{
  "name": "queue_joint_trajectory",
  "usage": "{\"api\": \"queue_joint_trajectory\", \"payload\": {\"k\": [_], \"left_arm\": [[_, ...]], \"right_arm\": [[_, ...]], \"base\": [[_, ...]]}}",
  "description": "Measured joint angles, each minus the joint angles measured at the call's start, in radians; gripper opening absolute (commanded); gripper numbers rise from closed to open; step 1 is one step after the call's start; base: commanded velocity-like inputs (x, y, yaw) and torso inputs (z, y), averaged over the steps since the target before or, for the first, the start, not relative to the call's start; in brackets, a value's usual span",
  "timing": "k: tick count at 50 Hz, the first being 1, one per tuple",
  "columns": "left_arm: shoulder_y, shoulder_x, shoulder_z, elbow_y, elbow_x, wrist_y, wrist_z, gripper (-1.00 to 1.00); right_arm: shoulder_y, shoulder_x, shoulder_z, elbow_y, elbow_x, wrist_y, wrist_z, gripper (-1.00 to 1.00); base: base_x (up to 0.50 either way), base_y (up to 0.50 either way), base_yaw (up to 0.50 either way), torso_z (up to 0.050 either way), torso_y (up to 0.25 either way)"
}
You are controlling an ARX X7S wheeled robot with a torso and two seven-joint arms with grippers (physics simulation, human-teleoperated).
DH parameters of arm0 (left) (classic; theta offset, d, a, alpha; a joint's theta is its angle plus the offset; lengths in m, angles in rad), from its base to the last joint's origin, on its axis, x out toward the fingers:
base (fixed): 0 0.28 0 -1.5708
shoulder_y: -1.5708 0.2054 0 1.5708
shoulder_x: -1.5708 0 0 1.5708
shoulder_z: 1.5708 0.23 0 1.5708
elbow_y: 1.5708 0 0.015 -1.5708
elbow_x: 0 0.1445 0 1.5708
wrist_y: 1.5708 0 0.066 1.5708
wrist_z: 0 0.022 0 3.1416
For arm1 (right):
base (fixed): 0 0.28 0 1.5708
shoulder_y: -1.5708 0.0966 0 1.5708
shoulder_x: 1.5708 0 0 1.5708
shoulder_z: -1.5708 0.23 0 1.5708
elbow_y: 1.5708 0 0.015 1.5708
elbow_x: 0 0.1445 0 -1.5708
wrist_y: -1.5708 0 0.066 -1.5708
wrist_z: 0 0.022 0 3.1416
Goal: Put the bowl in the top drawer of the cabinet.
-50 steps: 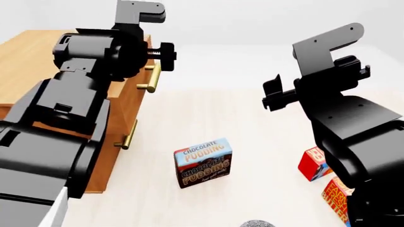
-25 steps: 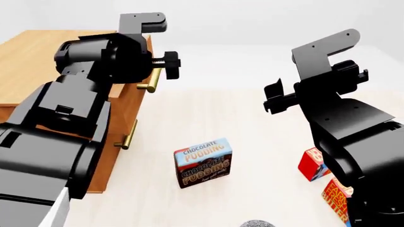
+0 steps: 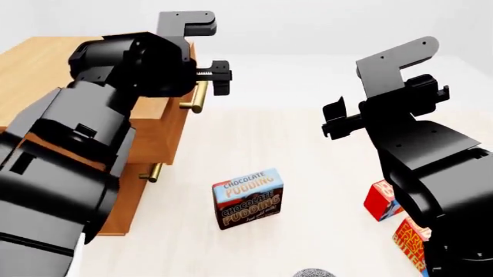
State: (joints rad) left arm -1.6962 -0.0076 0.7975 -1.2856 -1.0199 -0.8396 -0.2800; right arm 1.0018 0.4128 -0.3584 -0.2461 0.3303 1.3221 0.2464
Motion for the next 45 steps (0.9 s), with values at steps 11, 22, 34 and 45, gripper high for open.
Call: {"api": "queue_joint_trajectory", "payload": {"k": [11, 22, 34, 45], "left_arm": [[0.01, -0.018, 0.083, 0.097, -0.123, -0.017, -0.049, 1.0], [0.038, -0.035, 0.095, 0.216, -0.185, -0.041, -0.113, 1.0], [0.064, -0.035, 0.093, 0.3, -0.221, -0.058, -0.15, 1.0], [0.089, -0.038, 0.085, 0.374, -0.255, -0.074, -0.179, 1.0]], "right_arm": [[-0.007, 0.007, 0.003, -0.012, 0.006, 0.007, 0.0, 1.0], [-0.026, 0.019, 0.016, -0.026, 0.015, 0.008, -0.001, 1.0], [-0.048, 0.03, 0.035, -0.04, 0.026, 0.006, -0.002, 1.0], [-0.074, 0.044, 0.06, -0.06, 0.036, 0.005, -0.002, 1.0]], "base": [[0.0, 0.0, 0.0, 0.0, 0.001], [0.0, 0.0, 0.0, 0.0, 0.0], [0.0, 0.0, 0.0, 0.0, 0.0], [0.0, 0.0, 0.0, 0.0, 0.0]]}}
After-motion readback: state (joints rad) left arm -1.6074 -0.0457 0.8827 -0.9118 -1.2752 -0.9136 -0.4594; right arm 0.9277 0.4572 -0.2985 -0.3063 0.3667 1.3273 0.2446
